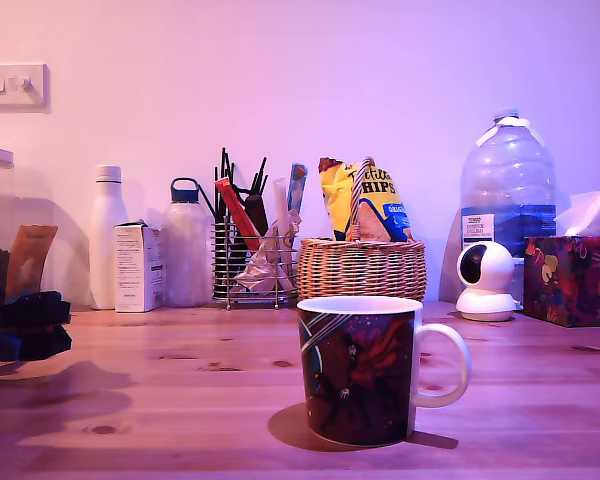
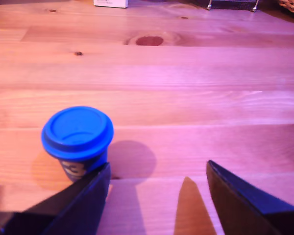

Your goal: Pick up the coffee capsules from the table one by one and drop them inside the nearest coffee cup

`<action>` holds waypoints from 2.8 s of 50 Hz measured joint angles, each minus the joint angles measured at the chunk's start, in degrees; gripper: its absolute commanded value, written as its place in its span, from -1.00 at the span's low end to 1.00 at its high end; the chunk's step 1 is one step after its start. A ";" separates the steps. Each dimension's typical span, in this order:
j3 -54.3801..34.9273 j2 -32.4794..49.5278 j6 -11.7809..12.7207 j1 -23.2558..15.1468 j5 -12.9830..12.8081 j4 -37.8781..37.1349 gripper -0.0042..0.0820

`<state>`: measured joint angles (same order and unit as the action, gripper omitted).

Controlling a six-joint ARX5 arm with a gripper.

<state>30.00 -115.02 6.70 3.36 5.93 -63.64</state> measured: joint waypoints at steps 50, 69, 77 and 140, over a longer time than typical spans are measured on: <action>1.33 6.60 2.19 -5.03 -2.54 14.19 0.34; 1.31 6.60 4.11 -7.45 -1.27 14.51 0.34; 1.33 6.60 2.47 -7.19 -0.42 14.49 0.34; 10.64 1.18 -5.46 -6.82 1.49 19.28 -0.08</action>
<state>40.64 -113.84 1.23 -3.46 7.42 -44.36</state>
